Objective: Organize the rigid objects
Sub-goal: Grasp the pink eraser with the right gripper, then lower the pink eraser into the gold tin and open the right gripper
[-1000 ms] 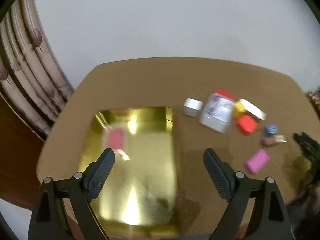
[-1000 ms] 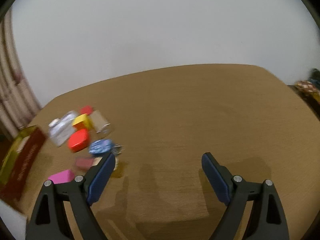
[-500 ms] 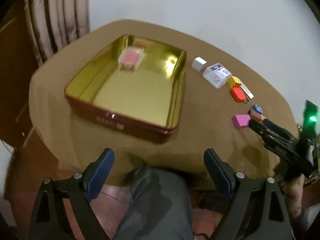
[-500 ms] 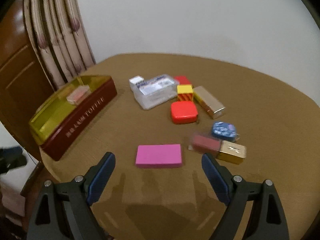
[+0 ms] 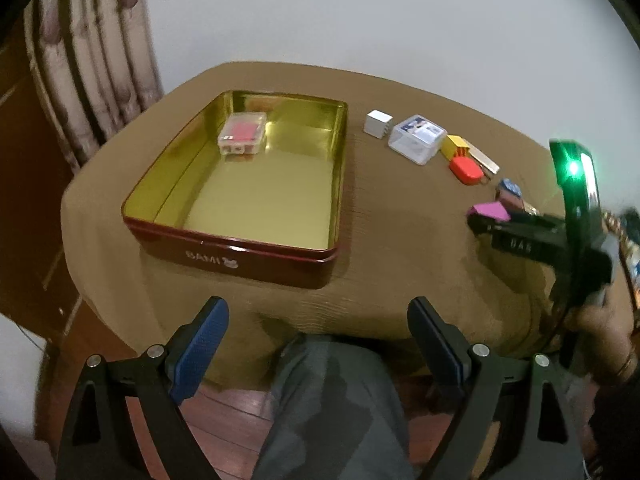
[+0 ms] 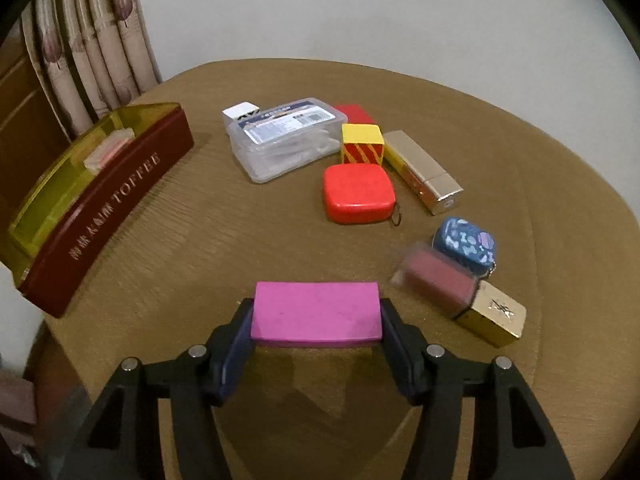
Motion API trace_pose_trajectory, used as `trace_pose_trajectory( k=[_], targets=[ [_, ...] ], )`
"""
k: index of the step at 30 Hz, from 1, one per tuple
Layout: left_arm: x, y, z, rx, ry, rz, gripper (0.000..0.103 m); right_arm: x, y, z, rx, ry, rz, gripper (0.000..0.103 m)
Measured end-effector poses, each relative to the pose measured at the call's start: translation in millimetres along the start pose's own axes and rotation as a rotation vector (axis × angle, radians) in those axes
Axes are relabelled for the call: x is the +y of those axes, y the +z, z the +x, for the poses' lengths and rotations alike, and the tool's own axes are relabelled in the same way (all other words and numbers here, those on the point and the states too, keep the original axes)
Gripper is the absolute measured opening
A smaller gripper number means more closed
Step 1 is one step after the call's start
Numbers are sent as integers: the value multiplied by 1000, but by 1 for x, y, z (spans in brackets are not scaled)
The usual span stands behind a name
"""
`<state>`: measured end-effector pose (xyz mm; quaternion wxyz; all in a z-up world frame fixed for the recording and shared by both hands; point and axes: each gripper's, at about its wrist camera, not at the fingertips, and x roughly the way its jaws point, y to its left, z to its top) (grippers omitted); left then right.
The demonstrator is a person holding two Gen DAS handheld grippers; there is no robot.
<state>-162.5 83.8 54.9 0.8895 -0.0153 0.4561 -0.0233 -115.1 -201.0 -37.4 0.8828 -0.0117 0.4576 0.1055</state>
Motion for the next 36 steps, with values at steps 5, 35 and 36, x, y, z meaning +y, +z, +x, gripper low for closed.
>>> trace_pose_trajectory(
  k=[5,35,36],
  targets=[
    [1,0,-4,-14,21,-7,89,9,19,-33,-43,43,-47,61],
    [71,1,24,84,102,-191,93,229,176,93,109,367,-693,61],
    [71,0,24,84,99,-193,93,227,177,85,58,357,-665,61]
  ],
)
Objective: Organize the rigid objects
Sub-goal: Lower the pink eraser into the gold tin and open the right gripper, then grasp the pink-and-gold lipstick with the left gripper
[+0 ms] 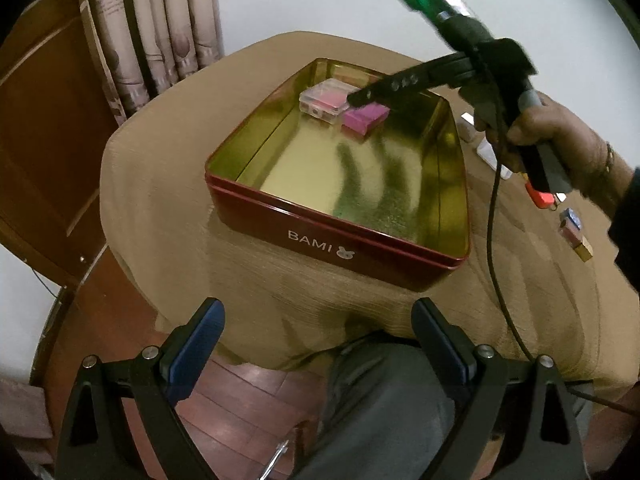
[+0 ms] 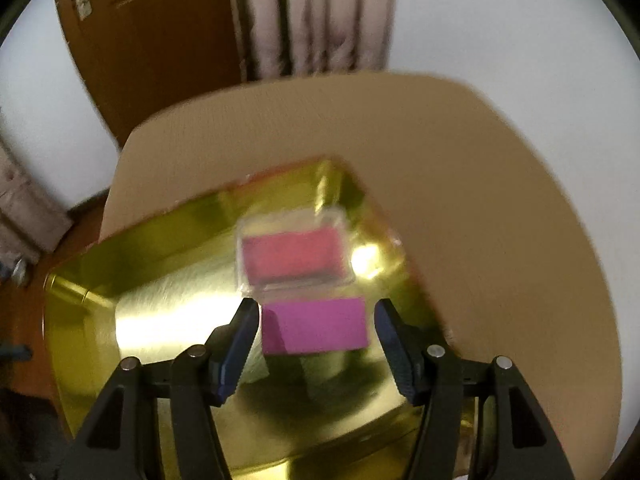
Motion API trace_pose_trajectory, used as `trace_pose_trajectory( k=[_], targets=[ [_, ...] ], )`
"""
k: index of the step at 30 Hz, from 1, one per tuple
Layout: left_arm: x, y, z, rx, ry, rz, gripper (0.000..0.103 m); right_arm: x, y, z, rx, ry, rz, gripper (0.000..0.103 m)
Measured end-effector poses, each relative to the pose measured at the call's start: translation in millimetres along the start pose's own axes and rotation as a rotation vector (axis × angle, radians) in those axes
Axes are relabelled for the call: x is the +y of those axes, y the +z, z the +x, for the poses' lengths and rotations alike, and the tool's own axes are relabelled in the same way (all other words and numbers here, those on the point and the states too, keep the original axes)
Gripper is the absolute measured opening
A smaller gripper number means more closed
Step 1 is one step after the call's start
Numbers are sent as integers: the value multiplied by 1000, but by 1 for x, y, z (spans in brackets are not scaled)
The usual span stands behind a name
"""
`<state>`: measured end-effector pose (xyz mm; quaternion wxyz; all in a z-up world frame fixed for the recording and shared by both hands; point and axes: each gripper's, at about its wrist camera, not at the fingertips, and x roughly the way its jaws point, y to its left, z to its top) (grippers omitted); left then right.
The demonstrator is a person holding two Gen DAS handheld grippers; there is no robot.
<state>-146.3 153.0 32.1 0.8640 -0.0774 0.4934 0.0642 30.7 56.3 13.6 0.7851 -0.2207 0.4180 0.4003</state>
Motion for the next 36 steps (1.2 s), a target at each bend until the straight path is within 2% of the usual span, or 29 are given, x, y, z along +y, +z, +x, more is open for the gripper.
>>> trace_pose_trajectory(
  k=[3,5,8,10,13,16,19,21,25,27,30,33,36],
  targets=[
    [-1,-2,1,10,-3,1,93,-5,-6,-29,-105,18,97,62],
    [-5,-1,-2,1,-11,0,93,-16,-20,-67,-220,4,180,62],
    [-15,-3,-11,-35,0,47,93,-32,-75,-129,-362,-75,323,62],
    [-25,-4,-17,-51,-5,82,93,-43,-129,-164,-398,-197,392,63],
    [-51,-7,-23,-57,-55,150,93,-64,-220,-207,-372,-389,492,66],
    [-88,-6,-21,-29,-127,231,93,-85,-310,-230,-263,-542,590,66],
    [-137,0,-19,-12,-208,302,93,-107,-387,-239,-165,-640,681,66],
    [-170,8,-14,9,-254,321,93,-116,-418,-238,-130,-692,716,66],
    [-236,28,5,90,-358,283,93,-132,-453,-234,-151,-640,842,66],
    [-263,38,15,128,-389,234,93,-136,-460,-241,-208,-599,878,66],
    [-304,54,38,177,-379,154,93,-144,-468,-243,-223,-543,918,67],
    [-326,62,58,246,-366,86,93,-149,-483,-255,-296,-500,957,67],
    [-343,64,86,336,-320,23,89,-147,-494,-264,-358,-465,989,67]
  ],
)
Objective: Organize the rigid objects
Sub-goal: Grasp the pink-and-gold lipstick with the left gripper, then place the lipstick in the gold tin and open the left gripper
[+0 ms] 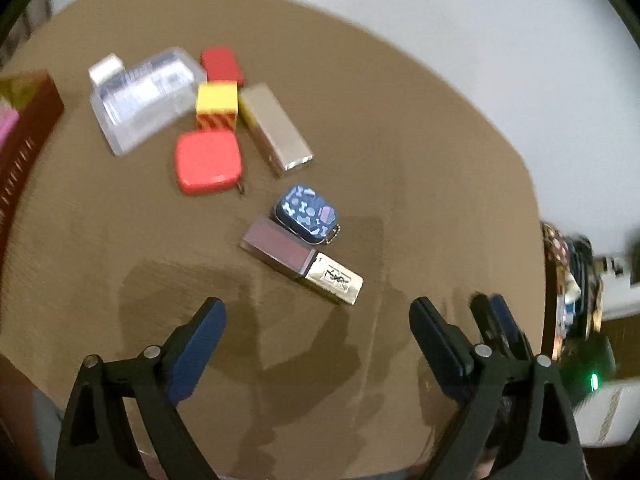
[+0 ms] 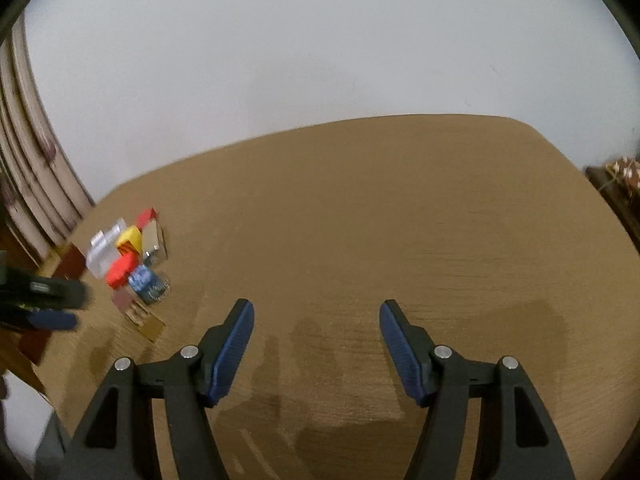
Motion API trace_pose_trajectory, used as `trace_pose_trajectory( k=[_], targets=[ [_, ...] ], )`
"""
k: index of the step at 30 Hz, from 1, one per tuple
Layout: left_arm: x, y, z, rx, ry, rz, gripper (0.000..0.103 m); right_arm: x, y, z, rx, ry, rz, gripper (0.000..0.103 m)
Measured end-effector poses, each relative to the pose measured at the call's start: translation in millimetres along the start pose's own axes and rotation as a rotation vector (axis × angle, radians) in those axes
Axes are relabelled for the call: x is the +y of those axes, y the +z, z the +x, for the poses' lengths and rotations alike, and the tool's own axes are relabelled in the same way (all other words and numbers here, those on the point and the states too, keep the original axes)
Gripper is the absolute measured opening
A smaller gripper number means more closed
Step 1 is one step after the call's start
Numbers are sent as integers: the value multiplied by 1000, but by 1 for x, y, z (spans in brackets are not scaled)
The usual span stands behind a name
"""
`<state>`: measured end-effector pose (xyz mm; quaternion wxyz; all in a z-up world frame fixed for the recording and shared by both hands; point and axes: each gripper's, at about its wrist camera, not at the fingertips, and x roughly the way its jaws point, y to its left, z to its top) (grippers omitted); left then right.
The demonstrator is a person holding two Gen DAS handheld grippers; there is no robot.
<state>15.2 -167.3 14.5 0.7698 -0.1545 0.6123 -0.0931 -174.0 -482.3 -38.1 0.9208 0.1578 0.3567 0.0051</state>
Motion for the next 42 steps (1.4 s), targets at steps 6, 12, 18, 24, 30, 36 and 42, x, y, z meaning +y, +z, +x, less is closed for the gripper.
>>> trace_pose_trajectory(
  k=[6,12,18,24,30,36,42],
  targets=[
    [4,8,27,56,86,-107,78,11,3,4,-22,63,15,67],
    [-6,12,28,55,125,-102,77,-5,3,-13,-42,94,28,67],
    [-17,9,26,63,306,-38,26,-7,1,-12,-41,93,43,68],
    [8,5,0,67,243,27,17,-3,0,-6,-36,85,54,68],
    [57,-19,-48,15,258,105,17,-1,0,1,-20,71,59,68],
    [129,-14,-151,-129,303,97,17,0,0,7,7,53,58,68],
    [193,43,-177,-172,451,119,17,5,0,15,43,14,38,68]
  ],
)
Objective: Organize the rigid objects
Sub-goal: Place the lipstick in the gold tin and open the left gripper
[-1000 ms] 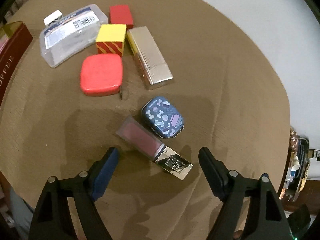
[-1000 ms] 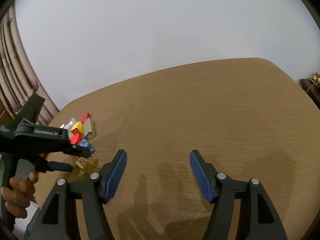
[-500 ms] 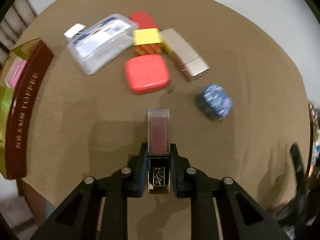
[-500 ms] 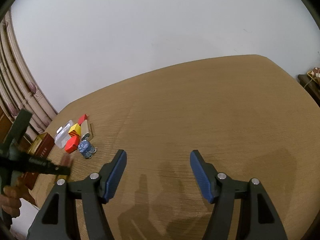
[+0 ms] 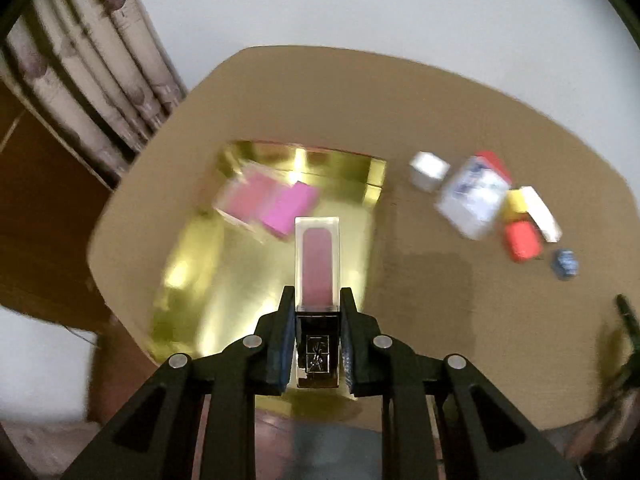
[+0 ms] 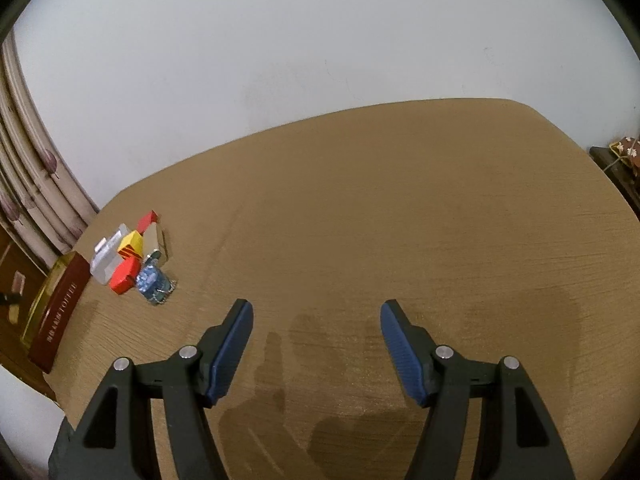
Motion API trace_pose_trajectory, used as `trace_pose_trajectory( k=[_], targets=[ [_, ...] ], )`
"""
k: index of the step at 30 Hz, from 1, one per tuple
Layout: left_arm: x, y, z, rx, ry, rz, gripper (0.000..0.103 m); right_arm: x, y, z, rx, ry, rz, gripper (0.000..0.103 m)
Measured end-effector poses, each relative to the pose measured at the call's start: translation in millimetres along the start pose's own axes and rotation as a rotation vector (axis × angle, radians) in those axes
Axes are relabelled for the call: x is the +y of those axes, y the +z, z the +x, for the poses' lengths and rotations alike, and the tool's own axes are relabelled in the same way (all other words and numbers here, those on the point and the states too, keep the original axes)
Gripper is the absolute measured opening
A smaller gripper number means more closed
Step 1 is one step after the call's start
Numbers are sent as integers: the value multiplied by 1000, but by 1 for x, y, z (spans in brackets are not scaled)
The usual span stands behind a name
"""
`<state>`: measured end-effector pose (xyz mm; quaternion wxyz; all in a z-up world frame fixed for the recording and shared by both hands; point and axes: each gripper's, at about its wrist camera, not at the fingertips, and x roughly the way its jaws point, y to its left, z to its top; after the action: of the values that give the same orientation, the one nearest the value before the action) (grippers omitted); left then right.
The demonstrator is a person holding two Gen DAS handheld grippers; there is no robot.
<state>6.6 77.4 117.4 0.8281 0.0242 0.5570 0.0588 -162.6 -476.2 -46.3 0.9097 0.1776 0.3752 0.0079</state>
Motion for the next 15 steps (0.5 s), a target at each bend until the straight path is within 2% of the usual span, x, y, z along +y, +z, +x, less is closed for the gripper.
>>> trace_pose_trajectory(
  k=[2,6,10,13,15],
  targets=[
    [15,14,17,16,-20,66,17,2,0,2,11,-16,-4,68],
    [5,35,64,37,-33,131,17,5,0,9,39,-46,-20,68],
    [-10,52,96,87,-104,160,17,9,-1,13,53,-66,-38,70],
    [-16,58,110,91,-106,170,18,11,0,14,59,-77,-47,70],
    [-14,61,113,83,-112,168,27,13,-1,15,61,-84,-54,71]
  ],
)
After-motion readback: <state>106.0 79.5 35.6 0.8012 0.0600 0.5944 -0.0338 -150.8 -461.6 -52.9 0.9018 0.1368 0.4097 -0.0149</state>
